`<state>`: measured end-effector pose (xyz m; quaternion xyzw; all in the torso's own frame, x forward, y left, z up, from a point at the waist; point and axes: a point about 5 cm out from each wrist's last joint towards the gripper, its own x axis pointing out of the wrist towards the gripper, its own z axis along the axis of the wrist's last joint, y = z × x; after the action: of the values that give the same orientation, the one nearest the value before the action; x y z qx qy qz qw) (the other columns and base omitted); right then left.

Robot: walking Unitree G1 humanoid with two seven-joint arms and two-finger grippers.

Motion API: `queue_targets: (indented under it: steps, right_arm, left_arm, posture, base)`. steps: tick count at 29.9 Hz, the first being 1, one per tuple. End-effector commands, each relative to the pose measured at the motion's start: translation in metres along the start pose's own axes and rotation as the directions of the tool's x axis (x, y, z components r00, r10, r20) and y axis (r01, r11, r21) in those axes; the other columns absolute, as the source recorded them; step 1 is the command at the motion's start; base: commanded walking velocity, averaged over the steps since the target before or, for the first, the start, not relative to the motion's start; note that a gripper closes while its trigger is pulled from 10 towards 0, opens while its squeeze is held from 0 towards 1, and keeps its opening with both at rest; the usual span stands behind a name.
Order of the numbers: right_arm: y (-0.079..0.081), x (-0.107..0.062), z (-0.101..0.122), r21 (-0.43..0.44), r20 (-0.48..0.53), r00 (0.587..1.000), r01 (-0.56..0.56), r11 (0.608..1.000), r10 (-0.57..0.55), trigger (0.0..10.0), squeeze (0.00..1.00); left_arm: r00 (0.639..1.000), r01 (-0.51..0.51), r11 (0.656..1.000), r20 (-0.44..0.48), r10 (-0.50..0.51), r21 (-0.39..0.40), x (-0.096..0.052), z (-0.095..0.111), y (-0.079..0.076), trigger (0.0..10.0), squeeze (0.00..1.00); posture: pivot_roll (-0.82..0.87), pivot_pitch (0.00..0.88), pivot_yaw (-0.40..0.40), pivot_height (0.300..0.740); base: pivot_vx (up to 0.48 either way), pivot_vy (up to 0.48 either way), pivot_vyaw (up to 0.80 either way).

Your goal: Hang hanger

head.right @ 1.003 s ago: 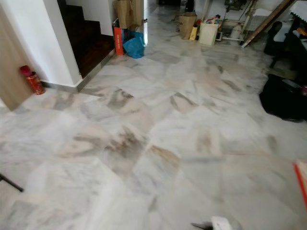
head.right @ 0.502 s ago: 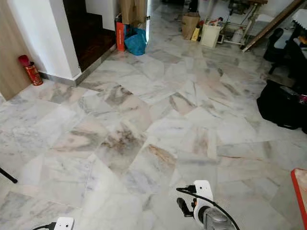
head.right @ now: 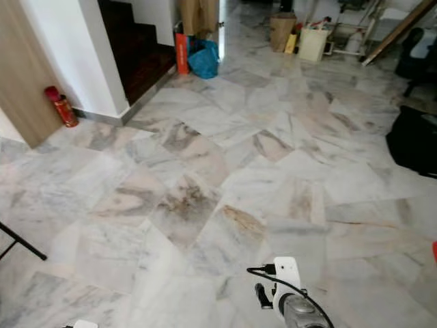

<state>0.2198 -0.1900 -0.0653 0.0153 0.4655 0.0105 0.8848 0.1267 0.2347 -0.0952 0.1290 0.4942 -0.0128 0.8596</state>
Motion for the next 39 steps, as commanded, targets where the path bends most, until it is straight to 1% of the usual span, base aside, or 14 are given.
queue_targets:
  steps: [1,5,11,21,25,26,27,28,31,34,35,36,38,39]
  right_arm:
    - [0.001,0.000,-0.002,0.012,0.025,0.999,0.020,1.000,-0.021,10.0,0.00]
    - [-0.002,0.000,0.001,0.028,0.068,0.992,0.107,0.994,-0.109,10.0,0.00]
    - [-0.012,-0.002,0.002,-0.007,0.031,0.971,0.237,0.971,-0.237,10.0,0.00]
    - [-0.012,-0.002,0.000,0.152,0.083,0.985,0.138,0.979,-0.152,10.0,0.00]
    - [-0.011,-0.003,0.002,0.178,0.124,0.983,0.111,0.978,-0.134,10.0,0.00]
    - [-0.010,-0.004,0.007,0.226,0.201,0.970,0.093,0.970,-0.139,10.0,0.00]
    - [-0.010,-0.004,0.007,0.226,0.201,0.970,0.093,0.970,-0.139,10.0,0.00]
    - [-0.010,-0.005,0.010,0.238,0.236,0.960,0.093,0.967,-0.150,10.0,0.00]
    - [-0.011,-0.007,0.020,0.261,0.323,0.929,0.097,0.960,-0.182,10.0,0.00]
    - [-0.011,-0.009,0.024,0.280,0.362,0.911,0.098,0.955,-0.199,10.0,0.00]
    - [-0.034,-0.023,0.016,0.297,0.469,0.853,0.094,0.950,-0.231,10.0,0.00]
    - [-0.034,-0.023,0.016,0.297,0.469,0.853,0.094,0.950,-0.231,10.0,0.00]
    - [-0.067,-0.057,0.004,0.275,0.632,0.727,0.113,0.955,-0.268,10.0,0.00]
    - [-0.068,-0.064,0.009,0.264,0.665,0.696,0.118,0.957,-0.270,10.0,0.00]
  left_arm:
    - [0.999,-0.033,0.999,-0.012,0.033,0.008,-0.002,-0.007,0.006,10.0,0.00]
    - [0.999,-0.046,0.999,0.008,0.046,0.006,-0.002,-0.004,0.006,10.0,0.00]
    - [0.996,-0.084,0.996,0.024,0.084,0.014,0.000,0.003,0.004,10.0,0.00]
    - [0.987,-0.156,0.984,0.026,0.158,-0.088,-0.002,0.001,0.011,10.0,0.00]
    - [0.982,-0.165,0.982,0.075,0.172,-0.090,0.001,0.014,0.013,10.0,0.00]
    - [0.954,-0.199,0.970,0.200,0.224,-0.138,0.002,0.042,0.023,10.0,0.00]
    - [0.954,-0.199,0.970,0.200,0.224,-0.138,0.002,0.042,0.023,10.0,0.00]
    - [0.928,-0.215,0.963,0.275,0.253,-0.161,0.000,0.056,0.028,10.0,0.00]
    - [0.786,-0.223,0.947,0.532,0.315,-0.232,-0.014,0.104,0.044,10.0,0.00]
    - [0.678,-0.213,0.940,0.653,0.338,-0.266,-0.029,0.128,0.048,10.0,0.00]
    - [0.616,-0.213,0.940,0.710,0.341,-0.266,-0.038,0.140,0.048,10.0,0.00]
    - [0.616,-0.213,0.940,0.710,0.341,-0.266,-0.038,0.140,0.048,10.0,0.00]
    - [0.542,-0.210,0.941,0.769,0.339,-0.267,-0.052,0.154,0.046,10.0,0.00]
    - [0.508,-0.211,0.941,0.792,0.338,-0.266,-0.058,0.159,0.044,10.0,0.00]
  posture:
    - [0.12,0.000,0.018,0.740]
    - [0.10,0.000,0.012,0.740]
    - [0.07,0.000,0.004,0.740]
    - [0.07,0.000,-0.010,0.740]
    - [0.04,0.000,0.005,0.740]
    - [0.03,0.000,0.020,0.740]
    - [0.03,0.000,0.020,0.740]
    - [0.02,0.000,0.022,0.740]
    - [0.03,0.000,0.033,0.740]
    - [0.03,0.000,0.035,0.740]
    - [0.03,0.000,0.036,0.740]
    - [0.03,0.000,0.036,0.740]
    - [0.03,0.000,0.036,0.740]
    - [0.03,0.000,0.036,0.740]
  base:
    - [0.000,0.000,0.00]
    - [0.000,0.000,0.00]
    - [0.000,0.000,0.00]
    - [0.000,0.000,0.00]
    - [0.000,0.000,0.00]
    - [0.000,0.000,0.00]
    - [0.000,0.000,0.00]
    - [0.000,0.000,0.00]
    - [0.000,0.000,0.00]
    - [0.000,0.000,0.00]
    - [0.000,0.000,0.00]
    - [0.000,0.000,0.00]
    - [0.000,0.000,0.00]
    - [0.000,0.000,0.00]
